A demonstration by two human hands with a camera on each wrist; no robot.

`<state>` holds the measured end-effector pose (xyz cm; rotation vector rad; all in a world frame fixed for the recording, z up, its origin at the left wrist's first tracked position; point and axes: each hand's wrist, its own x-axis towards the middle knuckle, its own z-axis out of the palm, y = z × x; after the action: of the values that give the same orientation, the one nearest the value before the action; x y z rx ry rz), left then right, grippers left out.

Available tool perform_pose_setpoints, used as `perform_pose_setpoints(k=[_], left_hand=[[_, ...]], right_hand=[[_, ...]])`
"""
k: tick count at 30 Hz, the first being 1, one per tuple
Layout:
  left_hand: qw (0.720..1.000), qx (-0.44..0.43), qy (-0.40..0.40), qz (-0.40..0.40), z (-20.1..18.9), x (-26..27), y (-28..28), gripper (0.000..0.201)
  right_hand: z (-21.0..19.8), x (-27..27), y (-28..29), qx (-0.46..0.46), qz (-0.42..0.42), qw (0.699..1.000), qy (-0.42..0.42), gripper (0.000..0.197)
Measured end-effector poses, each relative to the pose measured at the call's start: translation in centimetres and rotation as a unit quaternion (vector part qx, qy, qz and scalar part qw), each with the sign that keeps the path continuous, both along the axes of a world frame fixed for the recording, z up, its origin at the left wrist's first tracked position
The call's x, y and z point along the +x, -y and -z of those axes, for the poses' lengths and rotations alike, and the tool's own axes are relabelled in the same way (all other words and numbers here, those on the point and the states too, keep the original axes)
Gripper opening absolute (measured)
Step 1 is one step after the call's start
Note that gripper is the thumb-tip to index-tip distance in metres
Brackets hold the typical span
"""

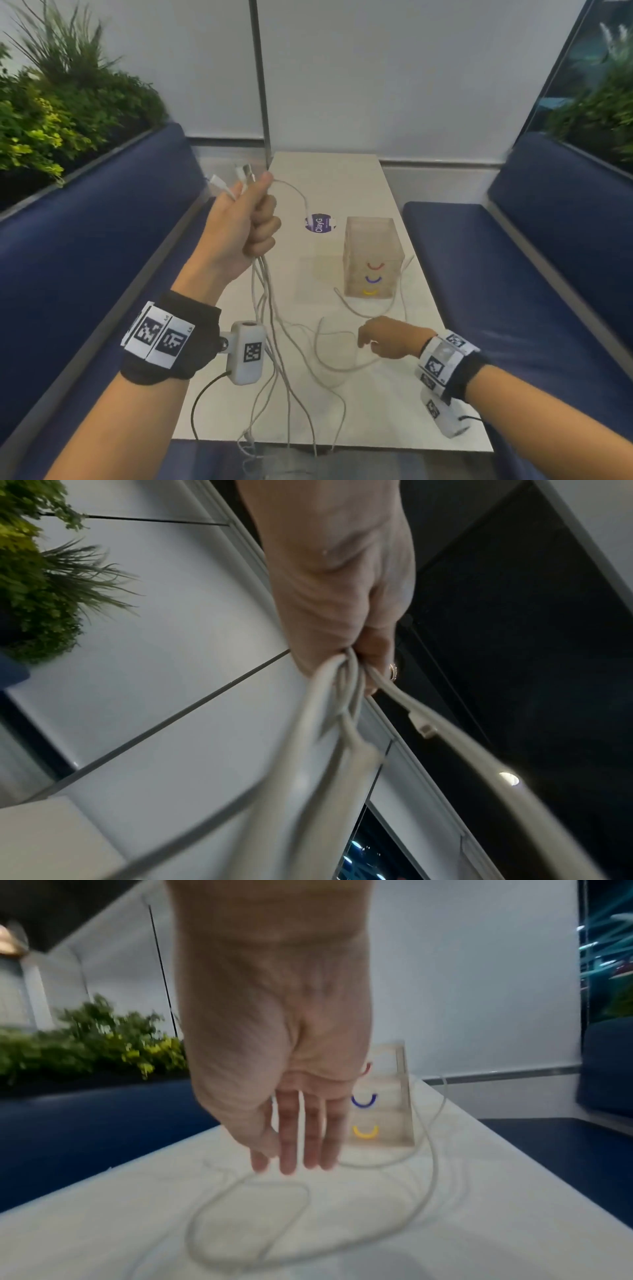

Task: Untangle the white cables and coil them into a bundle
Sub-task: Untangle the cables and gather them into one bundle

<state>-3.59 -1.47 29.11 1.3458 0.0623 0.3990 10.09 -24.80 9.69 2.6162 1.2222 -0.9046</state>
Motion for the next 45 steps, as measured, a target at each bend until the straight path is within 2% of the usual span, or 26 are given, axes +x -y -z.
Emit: perform_pose_setpoints(k=[3,6,8,10,14,16,18,19,21,22,23,24,26,29,31,33,35,37,39,41,42,43,45], left_hand=[[0.998,0.021,-0.006,0.053,0.9,0.0,-0.1,0.048],[0.998,0.023,-0.038,0.043,1.7,0.6,0.3,0.050],[0.997,0.015,-0.067,0.038,2.2,1.1,0.6,0.051],[0.994,0.006,-0.094,0.051,2.8,1.6,0.8,0.052],[0.989,0.020,-0.135,0.052,3.6,1.9,0.7,0.056],[0.987,0.012,-0.150,0.057,3.9,2.0,0.6,0.058],[0.983,0.006,-0.173,0.055,4.5,2.2,0.2,0.061],[0.981,0.004,-0.187,0.049,5.0,2.4,0.0,0.061],[0.976,0.003,-0.217,0.034,6.2,2.7,-0.1,0.062],[0.973,0.008,-0.230,0.023,6.9,3.0,0.0,0.062],[0.970,0.018,-0.242,0.012,7.7,3.3,0.2,0.062],[0.967,0.030,-0.252,0.003,8.4,3.7,0.6,0.064],[0.962,0.050,-0.267,-0.007,9.7,4.5,1.6,0.064],[0.967,0.079,-0.243,-0.009,10.6,5.5,3.2,0.044],[0.969,0.118,-0.210,-0.049,10.5,6.1,4.0,0.036],[0.968,0.145,-0.173,-0.104,10.0,6.5,4.2,0.040],[0.973,0.105,-0.137,-0.153,8.9,6.8,3.7,0.045],[0.970,0.020,-0.099,-0.219,7.2,7.0,2.1,0.046],[0.958,-0.060,-0.042,-0.278,5.1,6.6,-0.1,0.046],[0.950,-0.114,-0.001,-0.291,3.3,5.9,-2.1,0.046],[0.951,-0.132,0.008,-0.280,2.7,5.5,-2.9,0.046],[0.955,-0.138,0.008,-0.264,2.3,5.2,-3.4,0.046],[0.964,-0.117,-0.008,-0.237,2.5,5.0,-3.6,0.045]], right_hand=[[3.3,-0.7,-1.7,0.110,0.012,0.994,-0.027,0.029],[6.0,-1.4,-4.7,0.177,0.090,0.980,-0.023,0.033],[7.2,-1.6,-6.5,0.181,0.156,0.971,-0.013,0.046],[8.0,-2.0,-7.9,0.152,0.181,0.972,-0.007,0.051],[9.8,-2.3,-9.4,0.141,0.199,0.970,-0.014,0.032],[10.0,-1.9,-9.1,0.151,0.240,0.958,-0.033,0.027],[9.1,-1.2,-8.5,0.214,0.316,0.920,-0.085,0.021],[8.2,-0.8,-8.1,0.263,0.357,0.889,-0.117,0.015],[5.6,-0.6,-7.4,0.392,0.408,0.798,-0.208,0.008],[3.9,-0.6,-7.0,0.456,0.403,0.758,-0.238,0.009],[2.0,-0.9,-6.6,0.510,0.377,0.733,-0.247,0.008],[0.1,-1.1,-6.2,0.546,0.338,0.728,-0.240,0.008],[-3.1,-1.8,-5.9,0.581,0.240,0.747,-0.219,0.011],[-5.6,-2.7,-6.2,0.558,0.137,0.806,-0.143,0.013],[-6.4,-3.0,-6.1,0.558,0.143,0.803,-0.155,0.011],[-6.7,-3.3,-5.7,0.552,0.168,0.791,-0.203,0.012],[-6.1,-3.6,-5.0,0.523,0.158,0.811,-0.209,0.017],[-4.8,-3.8,-3.9,0.491,0.133,0.838,-0.196,0.029],[-2.7,-4.0,-2.0,0.435,0.113,0.880,-0.152,0.042],[-0.9,-4.2,0.1,0.310,0.080,0.945,-0.062,0.046],[-0.4,-4.5,1.0,0.244,0.077,0.966,-0.034,0.047],[-0.1,-4.9,1.6,0.196,0.088,0.976,-0.036,0.050],[-0.5,-5.9,1.5,0.140,0.121,0.975,-0.125,0.060]])
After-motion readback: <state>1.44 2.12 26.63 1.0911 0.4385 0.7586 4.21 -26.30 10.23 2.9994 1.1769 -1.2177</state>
